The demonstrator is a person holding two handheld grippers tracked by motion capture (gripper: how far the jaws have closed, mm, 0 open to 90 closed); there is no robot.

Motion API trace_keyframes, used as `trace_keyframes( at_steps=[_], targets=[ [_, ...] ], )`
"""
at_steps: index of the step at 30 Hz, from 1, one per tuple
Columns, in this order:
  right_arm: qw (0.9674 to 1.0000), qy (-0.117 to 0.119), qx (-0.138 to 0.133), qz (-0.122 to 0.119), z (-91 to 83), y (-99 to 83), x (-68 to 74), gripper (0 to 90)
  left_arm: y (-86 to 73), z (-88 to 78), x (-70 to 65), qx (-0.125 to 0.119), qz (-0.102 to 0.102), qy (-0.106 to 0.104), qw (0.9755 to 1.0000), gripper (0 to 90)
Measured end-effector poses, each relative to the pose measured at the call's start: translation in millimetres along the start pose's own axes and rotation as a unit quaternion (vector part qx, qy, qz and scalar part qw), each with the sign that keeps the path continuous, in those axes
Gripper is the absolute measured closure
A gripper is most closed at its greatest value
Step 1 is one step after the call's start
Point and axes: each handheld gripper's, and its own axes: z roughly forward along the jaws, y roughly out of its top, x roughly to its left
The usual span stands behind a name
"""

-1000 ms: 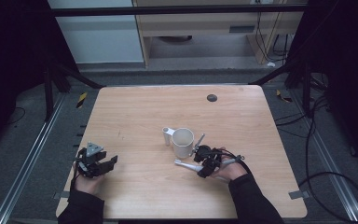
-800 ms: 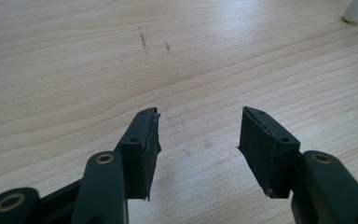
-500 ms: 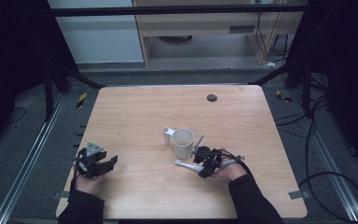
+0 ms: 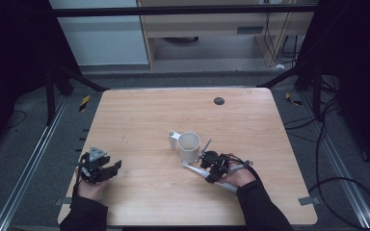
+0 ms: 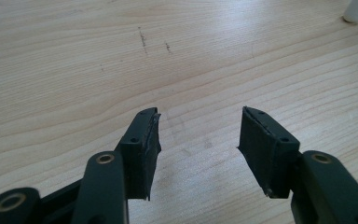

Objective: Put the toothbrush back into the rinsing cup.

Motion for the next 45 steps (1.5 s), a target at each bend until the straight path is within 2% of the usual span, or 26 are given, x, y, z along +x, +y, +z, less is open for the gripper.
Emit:
trace_keyframes(
  at_steps=[9, 11, 15, 19, 21, 22, 25, 26, 28, 29, 30, 34, 37, 39, 42, 44, 45],
  targets=[
    [0.9995, 0.003, -0.03, 0.007, -14.7, -5.3, 3.9, 67.3, 0.2, -0.2, -0.4, 0.0, 0.0, 0.0, 1.0, 46.8],
    [0.9988, 0.002, -0.048, 0.011, -20.9, -8.9, 5.7, 67.3, 0.2, -0.2, -0.5, 0.0, 0.0, 0.0, 1.0, 46.8],
    [0.9976, 0.003, -0.066, 0.019, -27.9, -13.1, 6.9, 67.4, 0.3, 0.0, -0.7, 0.001, 0.002, 0.0, 1.0, 46.8],
    [0.9949, -0.001, -0.097, 0.025, -38.5, -18.9, 7.4, 67.4, 0.3, 0.1, -0.8, 0.0, 0.001, 0.001, 1.0, 46.8],
    [0.9913, -0.008, -0.127, 0.034, -47.8, -23.6, 6.6, 67.4, 0.3, 0.1, -0.8, 0.0, 0.0, 0.001, 1.0, 46.8],
    [0.9913, -0.008, -0.127, 0.034, -47.8, -23.6, 6.6, 67.4, 0.3, 0.0, -0.8, 0.0, 0.0, 0.001, 1.0, 46.8],
    [0.9881, -0.008, -0.148, 0.041, -55.8, -27.8, 5.8, 67.4, 0.4, 0.1, -0.9, 0.0, 0.0, 0.001, 1.0, 46.8],
    [0.9855, -0.012, -0.162, 0.048, -60.6, -30.2, 5.7, 67.4, 0.3, 0.1, -0.9, 0.0, 0.001, 0.001, 1.0, 46.8],
    [0.9844, -0.01, -0.168, 0.053, -62.7, -31.2, 5.7, 67.4, 0.4, -0.1, -0.8, 0.0, 0.0, 0.001, 1.0, 46.8],
    [0.9813, -0.007, -0.183, 0.057, -66.8, -33.2, 4.8, 67.4, 0.4, -0.1, -0.8, 0.0, 0.0, 0.001, 1.0, 46.8],
    [0.9813, -0.007, -0.183, 0.057, -66.8, -33.2, 4.8, 67.4, 0.4, -0.2, -0.8, 0.0, 0.0, 0.001, 1.0, 46.8],
    [0.9755, -0.007, -0.21, 0.066, -75.5, -36.5, 3.4, 67.4, 0.4, -0.1, -0.8, 0.0, 0.0, 0.001, 1.0, 46.9],
    [0.9698, -0.004, -0.233, 0.073, -82.0, -38.6, 2.7, 67.4, 0.4, 0.1, -0.9, 0.0, 0.0, 0.001, 1.0, 46.8],
    [0.9655, -0.015, -0.248, 0.076, -85.7, -39.0, 3.0, 67.4, 0.4, 0.0, -0.9, 0.0, 0.0, 0.001, 1.0, 46.9],
    [0.9568, -0.026, -0.277, 0.085, -90.7, -39.2, 2.0, 67.4, 0.4, 0.1, -0.7, 0.0, 0.0, 0.001, 1.0, 46.9],
    [0.9467, -0.033, -0.305, 0.098, -95.1, -39.7, -0.4, 67.4, 0.3, 0.3, -0.7, 0.001, 0.0, 0.001, 1.0, 46.9],
    [0.9429, -0.035, -0.315, 0.103, -96.5, -39.9, -1.4, 67.4, 0.3, 0.4, -0.7, 0.001, 0.0, 0.001, 1.0, 46.9]
  ],
)
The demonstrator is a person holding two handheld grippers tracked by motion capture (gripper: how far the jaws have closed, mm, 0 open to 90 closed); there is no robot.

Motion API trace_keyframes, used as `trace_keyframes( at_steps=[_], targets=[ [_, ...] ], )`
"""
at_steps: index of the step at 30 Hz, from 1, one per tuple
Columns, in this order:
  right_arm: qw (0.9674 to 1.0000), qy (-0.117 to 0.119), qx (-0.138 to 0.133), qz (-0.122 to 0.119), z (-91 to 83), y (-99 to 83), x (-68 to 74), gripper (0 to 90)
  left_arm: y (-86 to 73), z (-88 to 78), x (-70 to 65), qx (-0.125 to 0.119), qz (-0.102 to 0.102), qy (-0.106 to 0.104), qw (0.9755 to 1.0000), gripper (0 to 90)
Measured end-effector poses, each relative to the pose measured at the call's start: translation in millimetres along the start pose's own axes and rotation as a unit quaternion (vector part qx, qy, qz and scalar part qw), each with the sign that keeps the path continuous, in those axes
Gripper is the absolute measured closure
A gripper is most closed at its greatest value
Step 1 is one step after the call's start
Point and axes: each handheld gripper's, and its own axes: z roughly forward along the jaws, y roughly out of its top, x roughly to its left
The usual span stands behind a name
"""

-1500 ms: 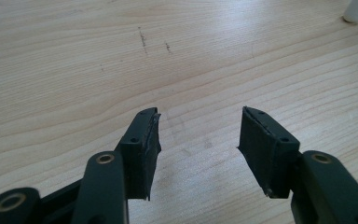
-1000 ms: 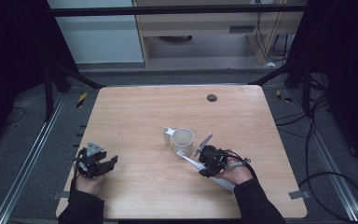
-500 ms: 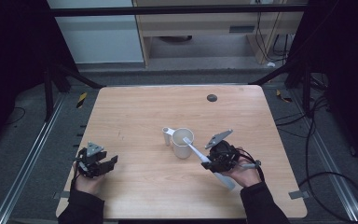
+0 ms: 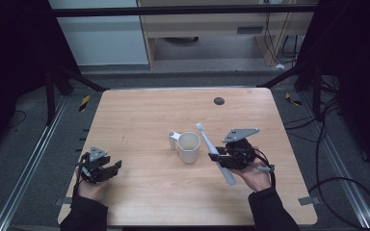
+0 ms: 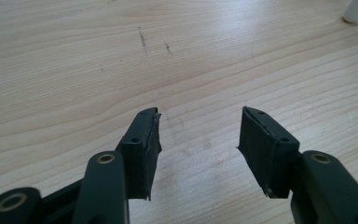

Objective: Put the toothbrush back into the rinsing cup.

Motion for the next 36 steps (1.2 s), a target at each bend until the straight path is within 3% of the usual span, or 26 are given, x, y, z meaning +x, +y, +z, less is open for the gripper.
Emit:
trace_keyframes(
  at_steps=[2, 6, 9, 11, 15, 21, 25, 36],
  targets=[
    [0.9991, -0.01, -0.038, 0.018, -4.0, 3.7, -3.5, 67.4, 0.0, 0.0, 0.1, 0.0, 0.0, 0.0, 1.0, 46.9],
    [0.9973, -0.019, -0.065, 0.029, -5.9, 8.1, -5.8, 67.4, -0.2, 0.3, 0.1, 0.0, 0.0, 0.001, 1.0, 47.0],
    [0.993, -0.033, -0.104, 0.047, -5.9, 13.9, -7.7, 67.3, -0.1, 0.0, 0.1, -0.001, 0.0, 0.003, 1.0, 47.2],
    [0.9917, -0.034, -0.112, 0.052, -5.8, 15.5, -7.8, 67.3, -0.2, 0.0, 0.2, -0.002, 0.0, 0.003, 1.0, 47.2],
    [0.9857, -0.042, -0.149, 0.067, -5.0, 21.5, -8.1, 67.3, -0.3, 0.4, 0.5, -0.002, 0.0, 0.003, 1.0, 47.2],
    [0.9734, -0.05, -0.208, 0.082, -5.9, 32.0, -7.1, 67.4, -0.3, 0.4, 0.7, -0.002, 0.0, 0.004, 1.0, 47.3],
    [0.9673, -0.051, -0.231, 0.091, -3.3, 41.0, -7.2, 67.3, -0.3, 0.4, 0.7, -0.003, 0.0, 0.004, 1.0, 47.3],
    [0.9571, -0.057, -0.261, 0.111, 10.8, 53.6, -9.8, 67.3, -0.4, 0.7, 1.0, -0.002, 0.001, 0.004, 1.0, 47.5]
  ],
)
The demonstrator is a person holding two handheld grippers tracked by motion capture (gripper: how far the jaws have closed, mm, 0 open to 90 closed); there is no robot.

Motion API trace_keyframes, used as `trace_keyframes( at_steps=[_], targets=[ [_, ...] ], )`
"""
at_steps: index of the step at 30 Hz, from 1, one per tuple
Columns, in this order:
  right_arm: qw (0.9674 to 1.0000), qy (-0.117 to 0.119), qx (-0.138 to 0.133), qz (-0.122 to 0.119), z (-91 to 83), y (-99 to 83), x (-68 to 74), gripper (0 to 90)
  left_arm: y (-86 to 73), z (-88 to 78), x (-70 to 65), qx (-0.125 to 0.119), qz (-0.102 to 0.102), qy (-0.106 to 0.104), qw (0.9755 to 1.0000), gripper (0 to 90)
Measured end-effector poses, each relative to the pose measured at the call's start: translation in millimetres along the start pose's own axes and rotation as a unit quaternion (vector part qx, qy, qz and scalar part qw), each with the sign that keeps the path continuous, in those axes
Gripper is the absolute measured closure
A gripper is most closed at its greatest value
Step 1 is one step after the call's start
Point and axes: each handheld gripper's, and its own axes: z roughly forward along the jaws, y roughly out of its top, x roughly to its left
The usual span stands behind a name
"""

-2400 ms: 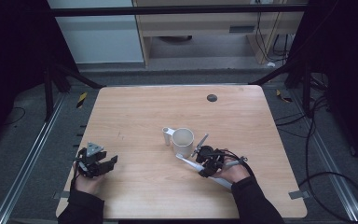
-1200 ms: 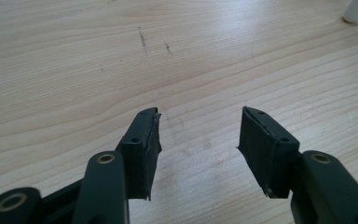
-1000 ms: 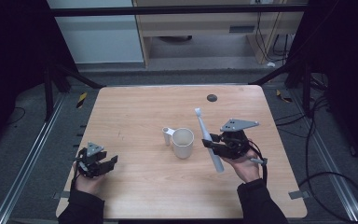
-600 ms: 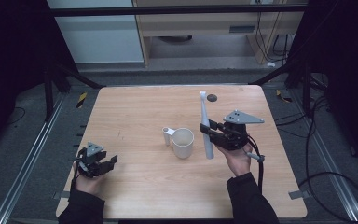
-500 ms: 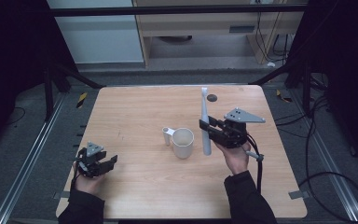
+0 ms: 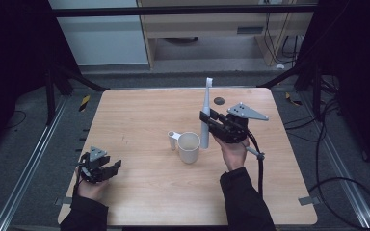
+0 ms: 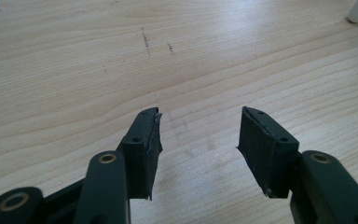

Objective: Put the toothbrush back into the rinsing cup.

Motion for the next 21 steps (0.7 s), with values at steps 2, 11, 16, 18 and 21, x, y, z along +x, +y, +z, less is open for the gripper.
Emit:
trace_keyframes(
  at_steps=[2, 11, 16, 18, 21],
  targets=[
    [1.0, 0.002, -0.002, 0.007, 3.4, 1.0, -0.1, 67.3, 0.0, 0.1, 0.1, -0.001, -0.001, 0.0, 1.0, 47.6],
    [0.9998, 0.0, -0.01, 0.015, 20.3, -1.8, 1.6, 67.3, 0.0, 0.2, 0.2, -0.001, -0.001, 0.0, 1.0, 47.6],
    [0.9998, 0.004, -0.003, 0.018, 31.3, -7.7, 2.3, 67.3, 0.0, 0.2, 0.3, -0.001, -0.001, -0.001, 1.0, 47.5],
    [0.9998, 0.003, -0.002, 0.019, 34.6, -9.4, 3.3, 67.3, 0.0, 0.2, 0.3, -0.001, -0.001, -0.001, 1.0, 47.5],
    [0.9998, 0.002, 0.003, 0.019, 40.4, -11.9, 4.1, 67.3, 0.0, 0.2, 0.3, -0.001, -0.001, -0.001, 1.0, 47.6]
  ],
)
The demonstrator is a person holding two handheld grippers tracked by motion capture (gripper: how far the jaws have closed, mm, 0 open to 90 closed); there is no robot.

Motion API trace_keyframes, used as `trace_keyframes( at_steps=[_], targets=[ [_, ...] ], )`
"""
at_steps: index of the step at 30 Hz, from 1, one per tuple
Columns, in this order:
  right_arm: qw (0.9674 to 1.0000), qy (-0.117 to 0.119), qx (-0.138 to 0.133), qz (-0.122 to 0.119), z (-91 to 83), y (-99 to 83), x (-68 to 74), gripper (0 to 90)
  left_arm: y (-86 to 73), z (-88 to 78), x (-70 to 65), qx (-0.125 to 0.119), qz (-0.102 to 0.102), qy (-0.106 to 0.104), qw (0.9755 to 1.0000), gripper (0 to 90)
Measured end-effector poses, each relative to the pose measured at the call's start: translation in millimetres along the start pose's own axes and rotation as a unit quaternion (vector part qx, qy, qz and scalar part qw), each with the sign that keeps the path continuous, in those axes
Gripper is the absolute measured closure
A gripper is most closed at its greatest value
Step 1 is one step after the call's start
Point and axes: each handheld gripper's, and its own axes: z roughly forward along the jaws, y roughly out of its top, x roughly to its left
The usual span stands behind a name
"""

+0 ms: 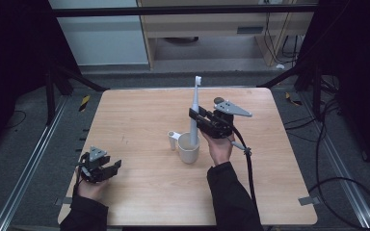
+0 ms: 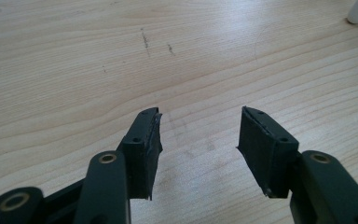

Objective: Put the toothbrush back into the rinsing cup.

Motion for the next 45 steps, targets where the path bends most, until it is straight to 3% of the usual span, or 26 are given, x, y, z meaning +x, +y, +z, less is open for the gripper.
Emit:
trace_keyframes(
  at_steps=[18, 45],
  targets=[
    [0.9975, -0.011, 0.069, 0.005, 25.3, -37.7, 2.3, 67.1, 0.0, 0.1, 0.0, 0.0, 0.0, 0.0, 1.0, 47.6],
    [0.9902, -0.028, 0.137, -0.011, 27.8, -62.2, -1.9, 66.4, 0.0, 0.4, -0.3, 0.002, 0.003, -0.001, 1.0, 47.5]
  ],
)
